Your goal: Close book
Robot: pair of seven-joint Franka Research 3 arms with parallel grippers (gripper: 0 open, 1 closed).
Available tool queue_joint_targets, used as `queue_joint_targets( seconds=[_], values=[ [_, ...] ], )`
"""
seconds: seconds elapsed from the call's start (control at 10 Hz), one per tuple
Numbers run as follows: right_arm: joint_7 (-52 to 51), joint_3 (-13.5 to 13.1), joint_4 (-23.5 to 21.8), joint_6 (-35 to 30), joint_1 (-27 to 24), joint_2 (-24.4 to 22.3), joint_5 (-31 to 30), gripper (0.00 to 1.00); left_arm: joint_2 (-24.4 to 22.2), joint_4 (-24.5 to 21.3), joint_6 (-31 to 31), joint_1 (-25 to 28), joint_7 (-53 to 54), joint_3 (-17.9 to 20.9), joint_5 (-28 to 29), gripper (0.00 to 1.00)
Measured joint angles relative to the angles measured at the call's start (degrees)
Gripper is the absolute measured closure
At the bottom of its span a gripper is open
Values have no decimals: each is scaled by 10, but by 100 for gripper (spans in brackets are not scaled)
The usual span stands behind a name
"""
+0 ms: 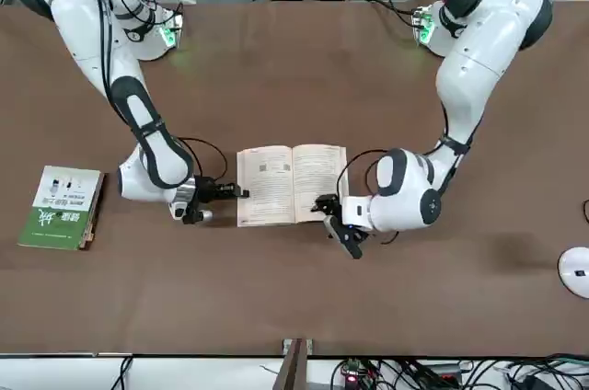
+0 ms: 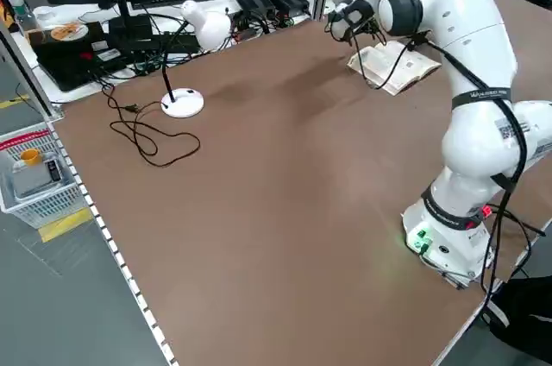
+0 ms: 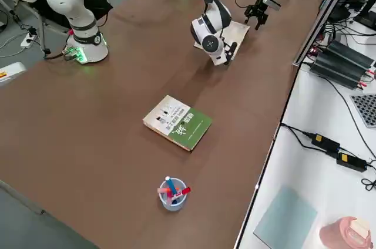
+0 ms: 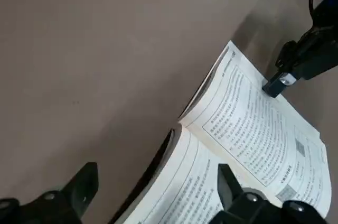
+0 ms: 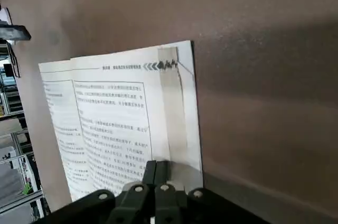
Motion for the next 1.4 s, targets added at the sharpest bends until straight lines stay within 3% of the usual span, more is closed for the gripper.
queue_joint_targets(
  seconds=[1.4],
  values=[
    [0,0,0,-1,0,0,0,99,33,7,0,3,10,-3,-59,0]
  ],
)
